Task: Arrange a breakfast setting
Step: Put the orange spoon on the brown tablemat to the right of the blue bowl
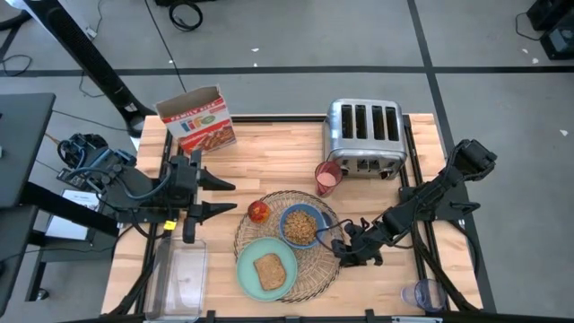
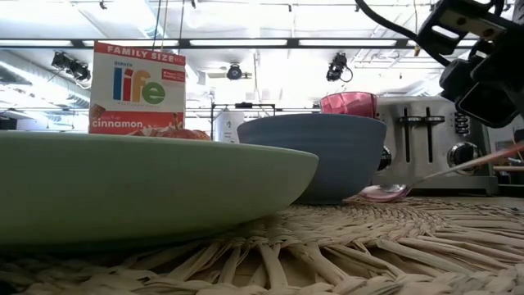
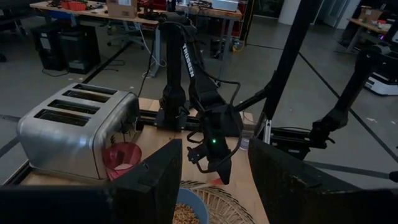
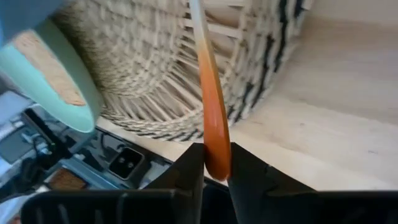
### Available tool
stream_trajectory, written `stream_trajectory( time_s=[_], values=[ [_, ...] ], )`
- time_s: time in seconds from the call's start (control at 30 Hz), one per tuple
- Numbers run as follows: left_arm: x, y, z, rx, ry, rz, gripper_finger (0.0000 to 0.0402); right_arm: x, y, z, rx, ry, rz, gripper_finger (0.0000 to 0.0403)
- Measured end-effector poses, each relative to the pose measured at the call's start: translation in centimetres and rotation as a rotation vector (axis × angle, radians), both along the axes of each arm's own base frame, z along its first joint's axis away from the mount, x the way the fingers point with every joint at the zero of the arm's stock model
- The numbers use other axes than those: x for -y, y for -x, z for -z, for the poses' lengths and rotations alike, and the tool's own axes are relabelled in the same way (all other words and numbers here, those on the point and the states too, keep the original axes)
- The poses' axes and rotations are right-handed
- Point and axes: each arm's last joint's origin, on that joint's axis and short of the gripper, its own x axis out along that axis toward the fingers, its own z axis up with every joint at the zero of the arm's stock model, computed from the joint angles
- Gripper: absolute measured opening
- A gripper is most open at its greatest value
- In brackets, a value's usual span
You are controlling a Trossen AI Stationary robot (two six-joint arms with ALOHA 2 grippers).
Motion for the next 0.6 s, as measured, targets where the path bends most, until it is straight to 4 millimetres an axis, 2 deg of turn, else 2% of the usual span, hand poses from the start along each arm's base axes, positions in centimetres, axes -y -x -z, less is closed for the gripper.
stream_trajectory(
  time_s=[0.37,0.5,0.6],
  values=[
    [0.01,-0.01,-0.06,0.006,0.021,-0.003,0.019,0.01,-0.05,-0.04,0.026,0.02,-0.082,0.0112],
    [0.04,0.0,-0.08,0.01,0.038,-0.005,0.019,0.4,-0.2,0.05,0.122,0.176,-0.24,0.0112],
    [0.04,-0.01,-0.08,0.01,0.051,-0.008,0.019,0.76,-0.3,0.14,0.241,0.4,-0.431,0.0112]
  ],
)
